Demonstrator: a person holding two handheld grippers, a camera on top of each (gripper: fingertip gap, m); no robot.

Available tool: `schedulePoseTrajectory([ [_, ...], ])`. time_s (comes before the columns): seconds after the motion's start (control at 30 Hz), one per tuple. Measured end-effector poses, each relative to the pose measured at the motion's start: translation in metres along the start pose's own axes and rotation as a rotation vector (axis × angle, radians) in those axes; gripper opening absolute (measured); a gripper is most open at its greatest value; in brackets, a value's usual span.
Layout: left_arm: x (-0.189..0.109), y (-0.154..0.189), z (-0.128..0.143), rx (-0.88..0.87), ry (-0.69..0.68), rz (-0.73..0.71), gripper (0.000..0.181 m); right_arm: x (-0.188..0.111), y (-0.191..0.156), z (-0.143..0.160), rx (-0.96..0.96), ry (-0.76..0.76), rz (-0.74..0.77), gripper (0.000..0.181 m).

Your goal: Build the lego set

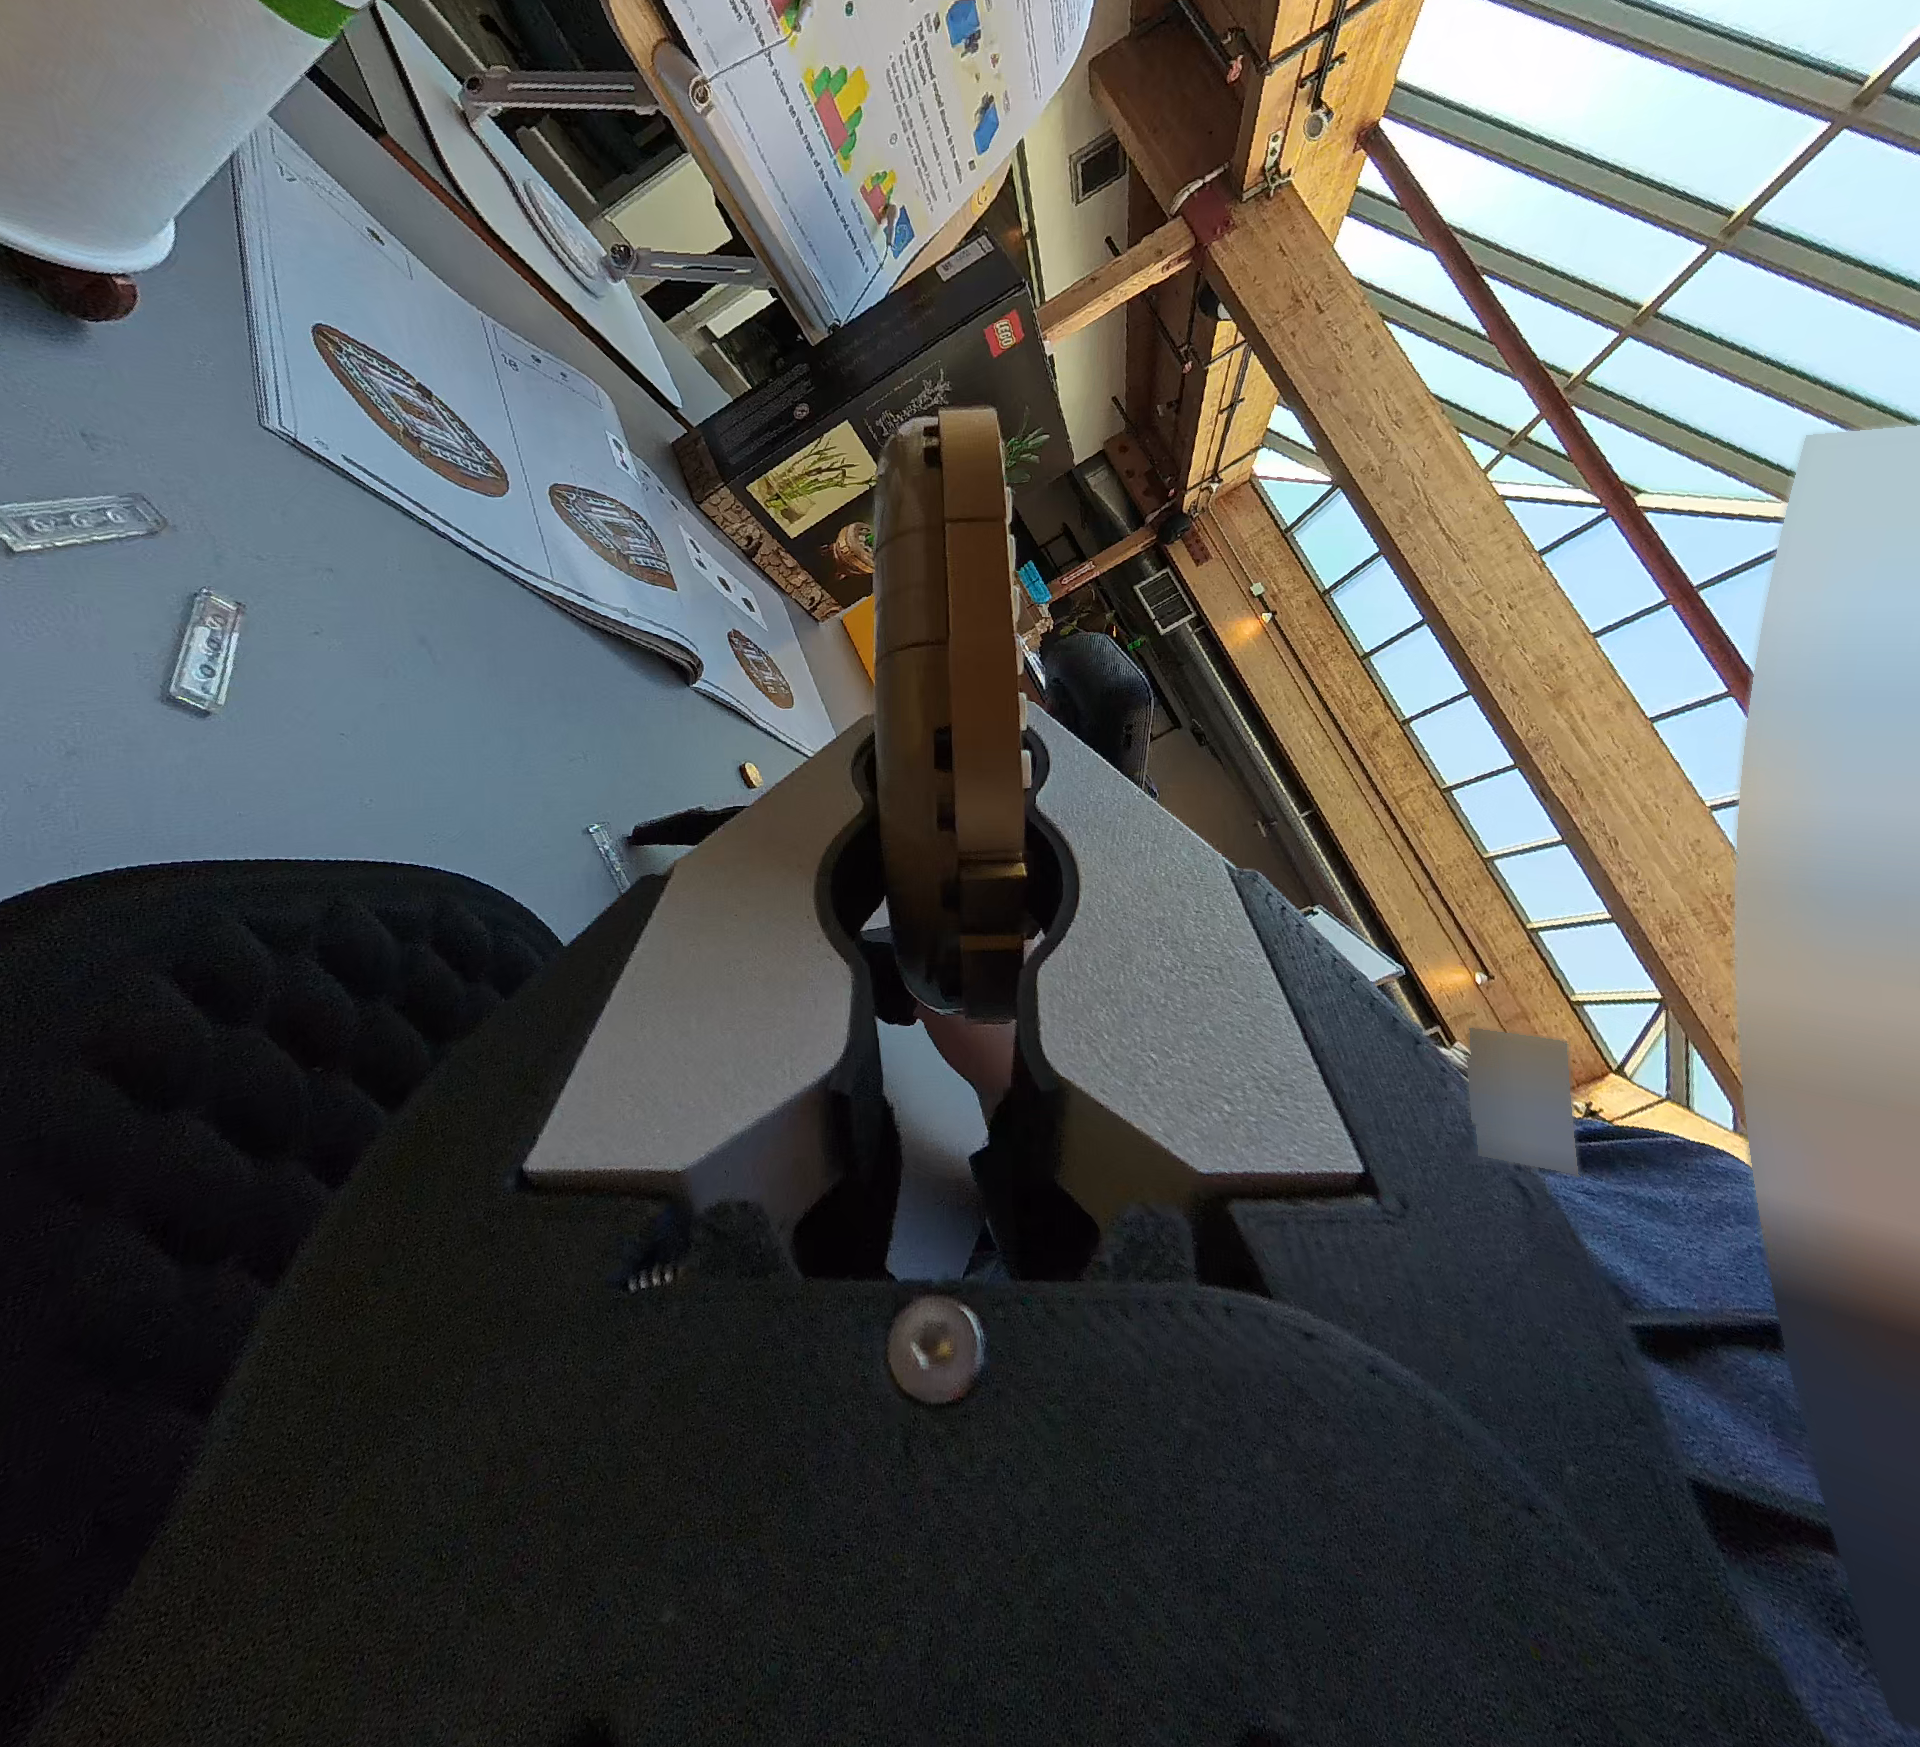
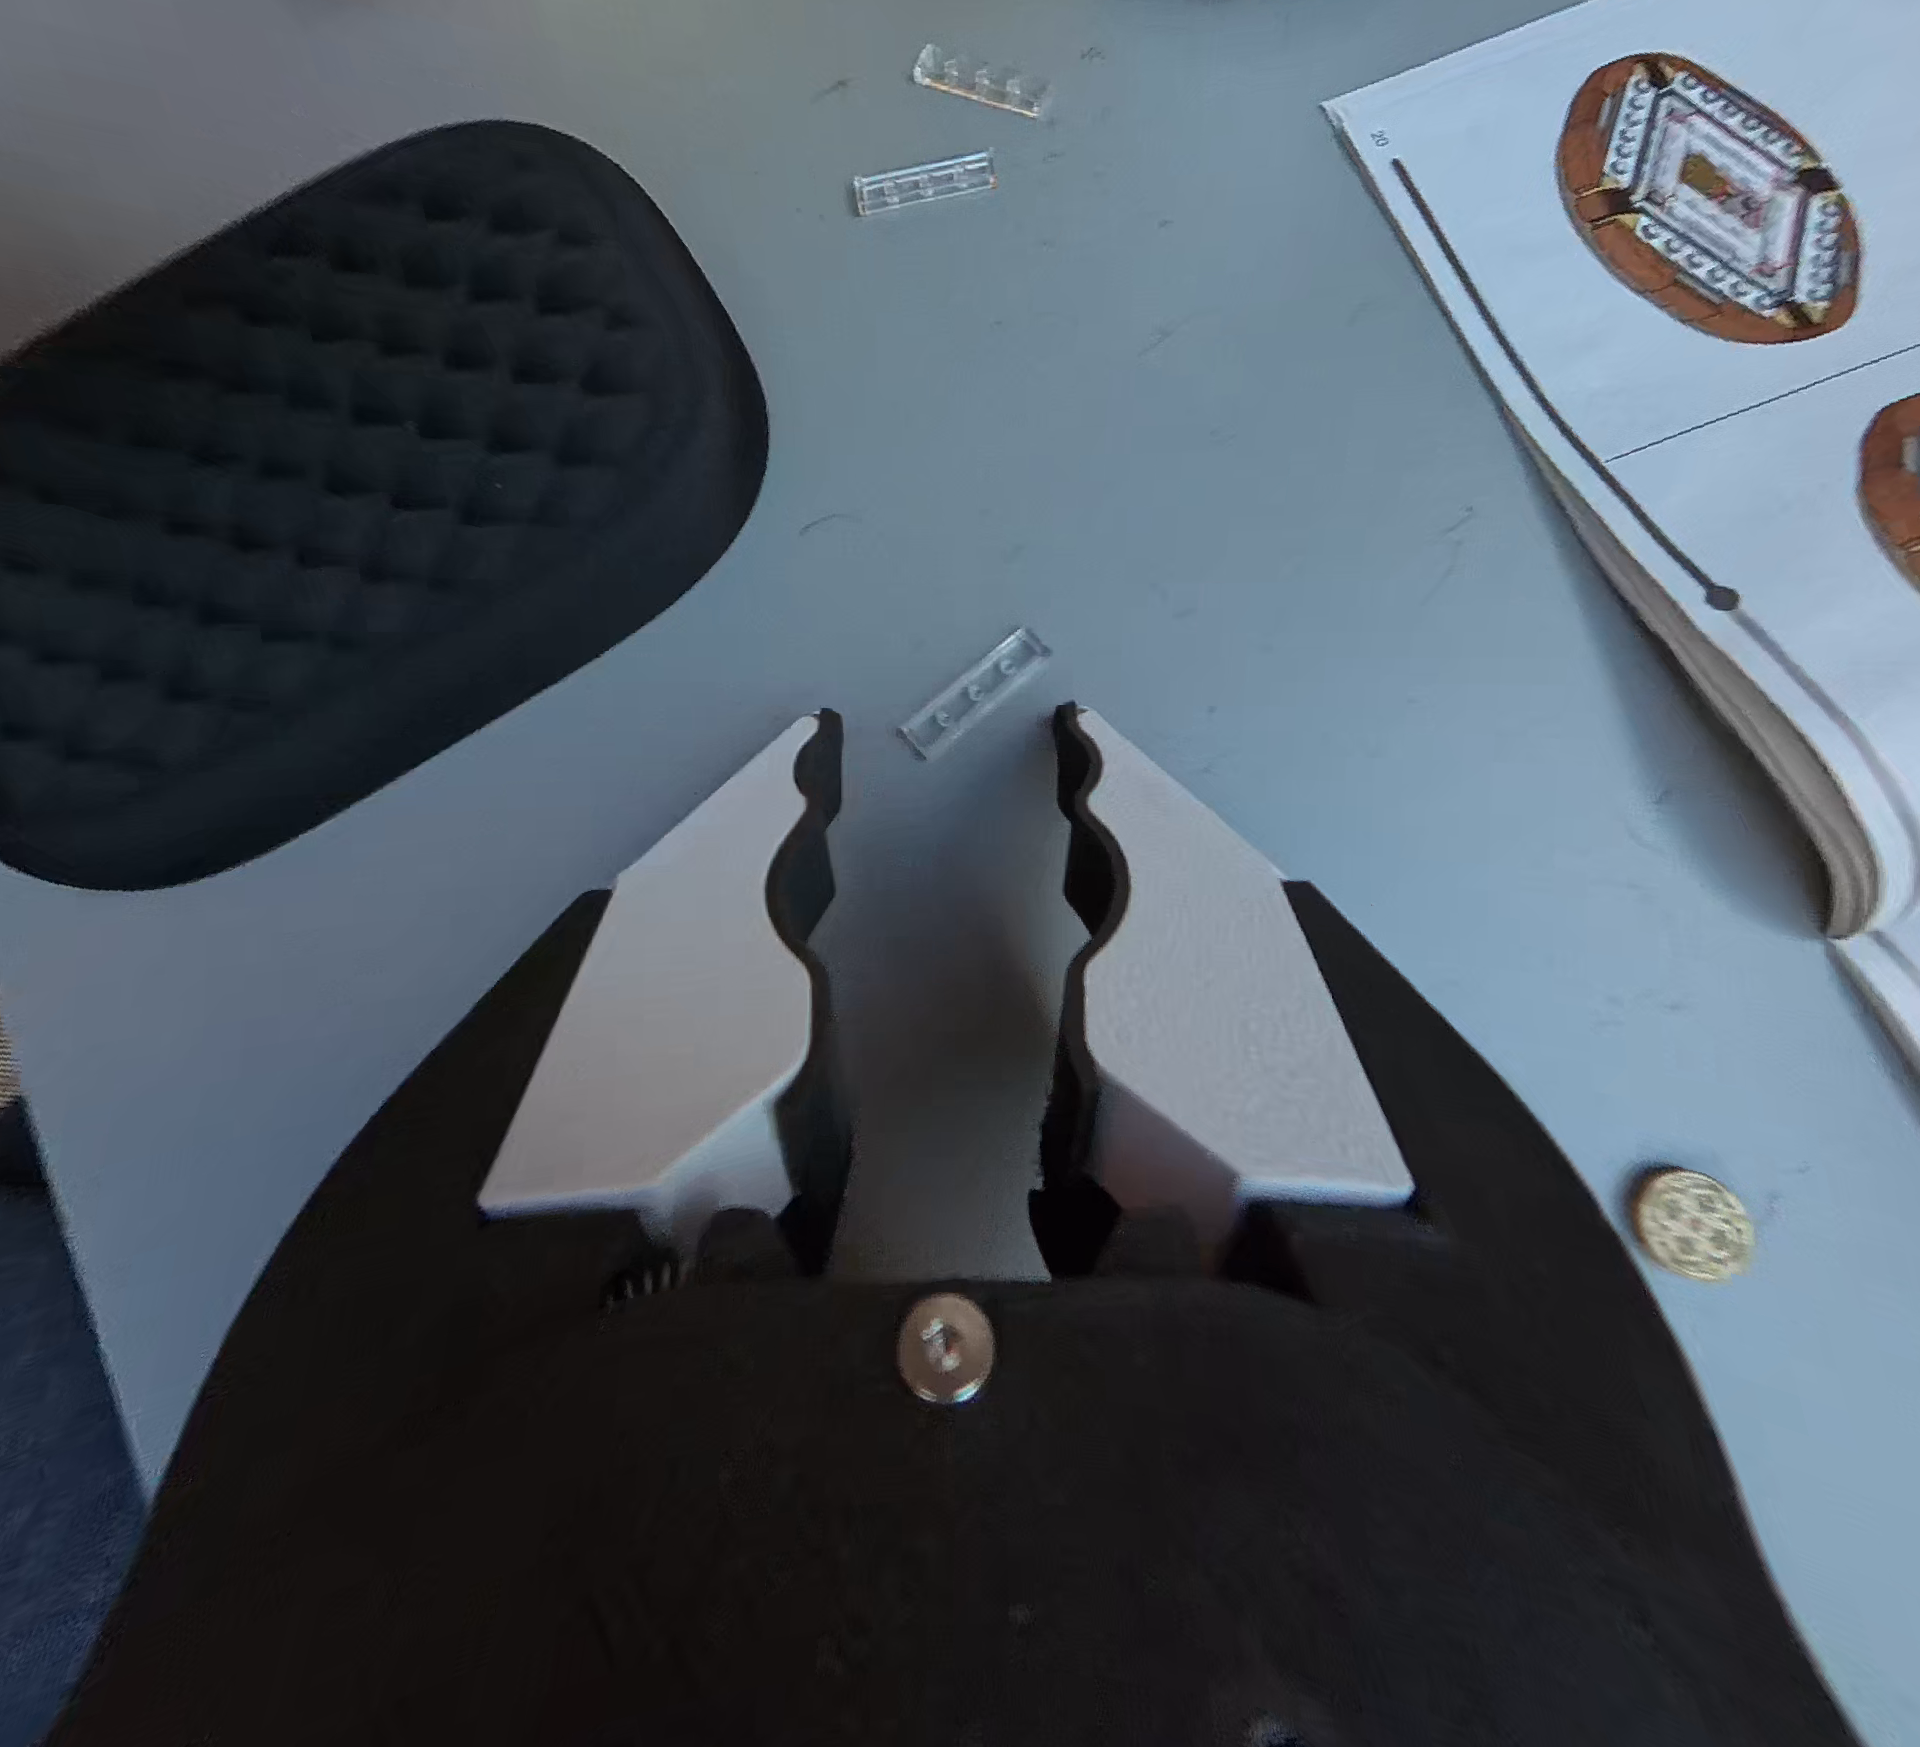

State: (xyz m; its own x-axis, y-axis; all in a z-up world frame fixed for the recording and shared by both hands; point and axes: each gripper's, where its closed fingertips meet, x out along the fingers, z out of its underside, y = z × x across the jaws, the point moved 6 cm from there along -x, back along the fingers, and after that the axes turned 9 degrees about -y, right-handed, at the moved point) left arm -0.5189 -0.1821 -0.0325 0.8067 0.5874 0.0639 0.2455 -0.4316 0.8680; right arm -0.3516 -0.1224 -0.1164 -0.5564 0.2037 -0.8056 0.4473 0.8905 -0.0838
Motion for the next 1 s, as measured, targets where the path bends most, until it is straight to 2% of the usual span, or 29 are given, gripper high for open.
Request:
schedulePoseTrajectory([
  [0.07,0.000,0.000,0.000,0.001,0.002,-0.002,0.018,0.001,-0.003,-0.002,0.050,0.017,-0.056,0.045],
  [0.27,0.000,-0.003,-0.001,-0.003,0.007,-0.023,0.019,0.005,0.002,-0.003,-0.048,0.006,0.066,0.023],
  [0.3,0.000,-0.004,-0.001,-0.004,0.006,-0.028,0.018,0.004,0.000,-0.002,-0.055,0.005,0.035,0.008],
  [0.53,0.002,-0.012,0.006,-0.021,-0.077,-0.087,0.019,-0.006,0.012,0.007,-0.081,-0.029,-0.050,0.007],
  [0.67,0.006,-0.018,0.010,-0.045,-0.122,-0.108,0.019,-0.041,0.017,-0.001,-0.170,0.051,-0.104,0.007],
  [0.73,0.012,-0.019,0.014,-0.070,-0.165,-0.096,0.019,-0.073,0.012,-0.019,-0.300,0.154,-0.108,0.007],
  [0.83,0.027,-0.018,0.021,-0.119,-0.258,-0.037,0.019,-0.117,-0.008,-0.047,-0.646,0.303,-0.011,0.006],
  [0.9,0.038,-0.017,0.024,-0.164,-0.331,0.013,0.019,-0.130,-0.025,-0.055,-0.917,0.327,0.068,0.006],
  [1.0,0.051,-0.014,0.029,-0.228,-0.440,0.067,0.019,-0.127,-0.040,-0.052,-1.287,0.278,0.152,0.008],
])
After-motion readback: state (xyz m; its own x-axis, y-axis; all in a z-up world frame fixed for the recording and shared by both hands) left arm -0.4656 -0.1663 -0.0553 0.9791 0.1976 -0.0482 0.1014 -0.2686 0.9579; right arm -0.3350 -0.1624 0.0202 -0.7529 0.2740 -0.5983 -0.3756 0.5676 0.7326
